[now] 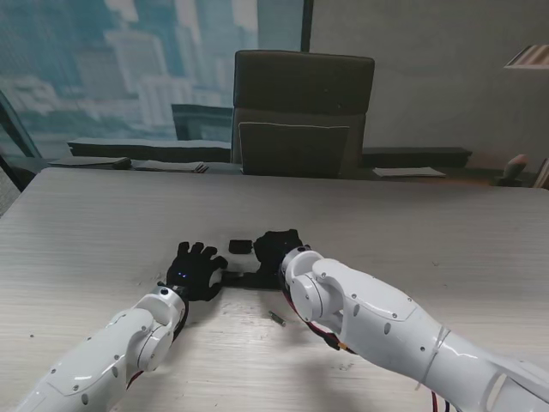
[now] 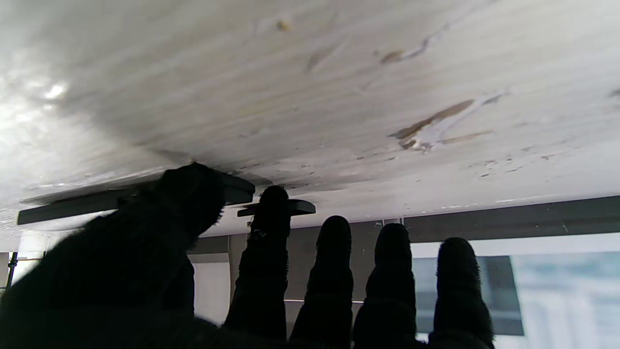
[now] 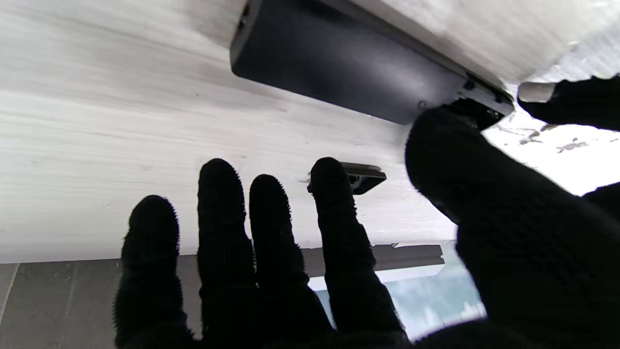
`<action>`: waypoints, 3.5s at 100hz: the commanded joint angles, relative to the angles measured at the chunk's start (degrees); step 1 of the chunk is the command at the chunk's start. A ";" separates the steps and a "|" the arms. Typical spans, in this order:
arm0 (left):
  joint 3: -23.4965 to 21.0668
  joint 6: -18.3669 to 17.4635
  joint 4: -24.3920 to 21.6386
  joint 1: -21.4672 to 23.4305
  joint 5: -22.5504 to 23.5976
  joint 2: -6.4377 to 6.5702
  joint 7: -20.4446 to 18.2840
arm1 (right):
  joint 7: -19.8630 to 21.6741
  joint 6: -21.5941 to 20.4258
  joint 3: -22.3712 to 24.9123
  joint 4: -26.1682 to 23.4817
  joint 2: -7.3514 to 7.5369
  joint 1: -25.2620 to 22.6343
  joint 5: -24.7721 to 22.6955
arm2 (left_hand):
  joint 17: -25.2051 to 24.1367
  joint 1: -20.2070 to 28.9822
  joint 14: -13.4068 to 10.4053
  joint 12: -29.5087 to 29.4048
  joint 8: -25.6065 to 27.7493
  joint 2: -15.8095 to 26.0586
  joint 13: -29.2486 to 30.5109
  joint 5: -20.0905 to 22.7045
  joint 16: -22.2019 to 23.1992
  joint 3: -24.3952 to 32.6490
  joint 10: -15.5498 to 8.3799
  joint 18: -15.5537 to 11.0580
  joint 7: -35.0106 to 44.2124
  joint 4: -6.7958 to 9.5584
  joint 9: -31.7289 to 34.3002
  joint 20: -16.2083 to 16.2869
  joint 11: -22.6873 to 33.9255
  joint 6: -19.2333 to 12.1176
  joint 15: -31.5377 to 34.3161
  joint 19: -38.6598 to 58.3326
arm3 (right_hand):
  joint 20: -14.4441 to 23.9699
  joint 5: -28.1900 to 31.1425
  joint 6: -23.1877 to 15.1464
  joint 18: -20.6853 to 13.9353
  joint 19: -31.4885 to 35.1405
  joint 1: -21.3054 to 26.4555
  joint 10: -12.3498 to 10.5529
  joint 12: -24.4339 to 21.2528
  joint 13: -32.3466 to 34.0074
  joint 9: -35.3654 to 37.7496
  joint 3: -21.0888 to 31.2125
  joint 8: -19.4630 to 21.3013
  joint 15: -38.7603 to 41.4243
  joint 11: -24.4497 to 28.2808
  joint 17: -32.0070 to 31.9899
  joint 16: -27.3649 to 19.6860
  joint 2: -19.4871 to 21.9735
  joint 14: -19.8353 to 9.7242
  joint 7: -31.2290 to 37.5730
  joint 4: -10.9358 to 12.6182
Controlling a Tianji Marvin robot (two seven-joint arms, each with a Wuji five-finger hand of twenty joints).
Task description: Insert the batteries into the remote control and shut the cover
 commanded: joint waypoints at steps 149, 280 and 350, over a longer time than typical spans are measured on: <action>-8.66 2.02 -6.56 5.83 -2.13 -0.77 -3.64 | -11.67 -1.25 -3.32 7.30 -0.88 -3.70 -8.89 | 0.54 -4.28 3.30 1.14 -2.19 8.91 2.92 7.24 1.51 -21.55 2.71 1.31 -3.18 2.32 7.36 3.34 1.14 5.73 0.88 1.92 | -3.90 -9.13 1.34 -1.51 0.27 -6.10 -2.18 -0.77 -0.73 -4.43 -0.79 -2.41 2.60 6.12 -0.88 1.15 -2.36 -3.83 9.64 -1.63; 6.55 26.93 -8.85 -6.97 -18.22 -2.22 -19.95 | -11.16 1.41 -4.49 7.63 -2.42 -4.81 -5.71 | 10.75 -1.91 13.50 6.42 0.04 19.83 22.36 28.49 8.29 -39.70 6.82 6.02 6.18 8.15 34.28 10.81 12.91 11.05 19.85 22.08 | -3.67 5.19 0.08 -0.35 4.47 -6.87 -1.60 2.08 5.13 9.25 -3.12 0.41 9.90 10.08 1.03 3.28 0.42 -0.83 15.94 -1.44; 11.30 31.87 -4.64 -9.43 -20.01 -4.74 -13.34 | -10.35 1.22 -3.78 7.05 -2.29 -5.40 -4.50 | 13.25 -1.94 13.35 5.90 0.01 11.18 25.43 29.30 7.73 -30.77 6.69 6.86 7.18 12.61 36.51 11.87 13.71 11.26 21.31 23.44 | -3.08 5.46 -0.18 0.02 4.97 -5.57 -1.77 3.30 6.58 10.53 -0.92 2.72 11.38 10.80 2.12 3.62 -0.62 -0.89 17.91 -1.14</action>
